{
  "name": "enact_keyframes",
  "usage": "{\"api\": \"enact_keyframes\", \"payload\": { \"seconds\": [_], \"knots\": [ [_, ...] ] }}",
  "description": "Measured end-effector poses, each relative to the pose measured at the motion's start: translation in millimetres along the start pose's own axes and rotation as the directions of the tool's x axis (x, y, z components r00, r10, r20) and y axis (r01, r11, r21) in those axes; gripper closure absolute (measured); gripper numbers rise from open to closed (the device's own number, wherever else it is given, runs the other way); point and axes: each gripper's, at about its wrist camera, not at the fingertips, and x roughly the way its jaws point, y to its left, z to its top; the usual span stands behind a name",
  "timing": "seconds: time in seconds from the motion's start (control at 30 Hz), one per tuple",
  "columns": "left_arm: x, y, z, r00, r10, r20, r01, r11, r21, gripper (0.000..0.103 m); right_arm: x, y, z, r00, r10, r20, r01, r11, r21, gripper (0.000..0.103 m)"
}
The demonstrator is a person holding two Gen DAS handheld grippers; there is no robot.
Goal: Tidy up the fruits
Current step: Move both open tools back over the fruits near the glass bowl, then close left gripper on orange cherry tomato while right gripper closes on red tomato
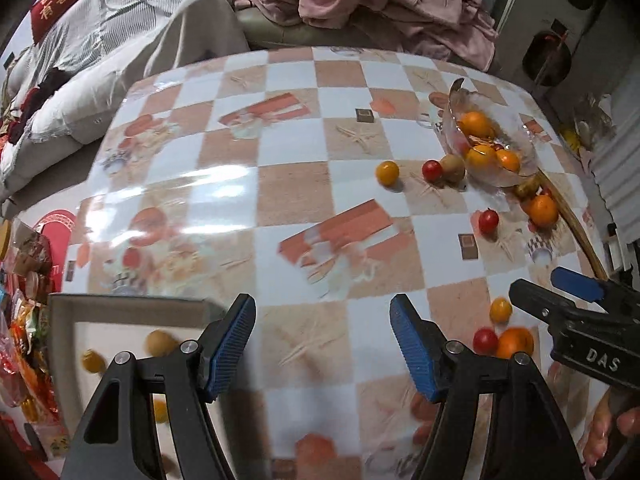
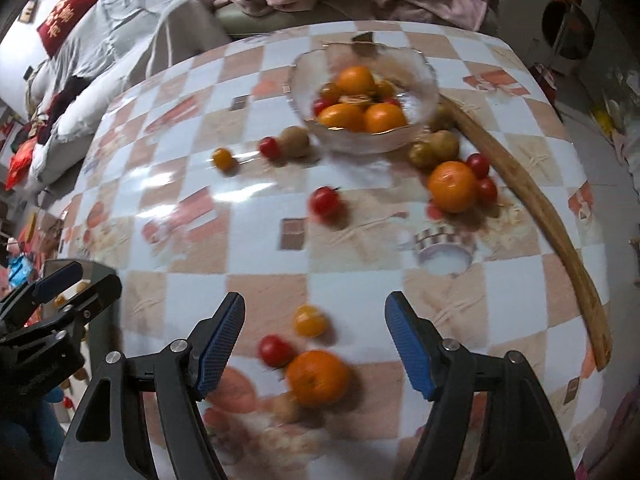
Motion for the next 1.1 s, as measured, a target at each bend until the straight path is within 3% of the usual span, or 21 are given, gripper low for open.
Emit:
{"api": "enact_keyframes", "payload": {
  "seconds": [0.4, 0.77, 0.87, 0.93, 1.03, 1.1],
  "knots": [
    [62.0, -31.0, 53.8, 1.0, -0.008, 0.029, 0.008, 1.0, 0.006, 0.032, 35.0, -6.2, 25.6, 1.0, 0.002, -0.001, -0.002, 0.999, -0.047, 0.027],
    [89.2, -45.5, 77.8, 0.999, 0.014, 0.048, -0.016, 0.999, 0.034, 0.032, 50.6, 4.8, 35.2, 0.998, -0.037, 0.048, 0.042, 0.994, -0.099, 0.034],
    [89.6, -49.7, 81.6, 0.998, 0.025, 0.054, -0.028, 0.998, 0.051, 0.032, 52.0, 7.4, 39.8, 0.997, -0.049, 0.067, 0.056, 0.993, -0.108, 0.042],
    [90.3, -52.5, 83.5, 0.998, 0.024, 0.055, -0.027, 0.998, 0.057, 0.033, 52.9, 8.7, 42.7, 0.995, -0.068, 0.075, 0.077, 0.99, -0.118, 0.055],
    [89.1, -58.3, 83.7, 0.998, 0.006, 0.058, -0.01, 0.997, 0.07, 0.051, 52.5, 7.3, 44.6, 0.995, -0.06, 0.075, 0.069, 0.99, -0.123, 0.076],
    [87.0, -62.1, 81.3, 0.998, -0.012, 0.06, 0.007, 0.996, 0.09, 0.065, 51.3, 4.1, 44.9, 0.997, -0.037, 0.066, 0.045, 0.992, -0.117, 0.08]
  ]
}}
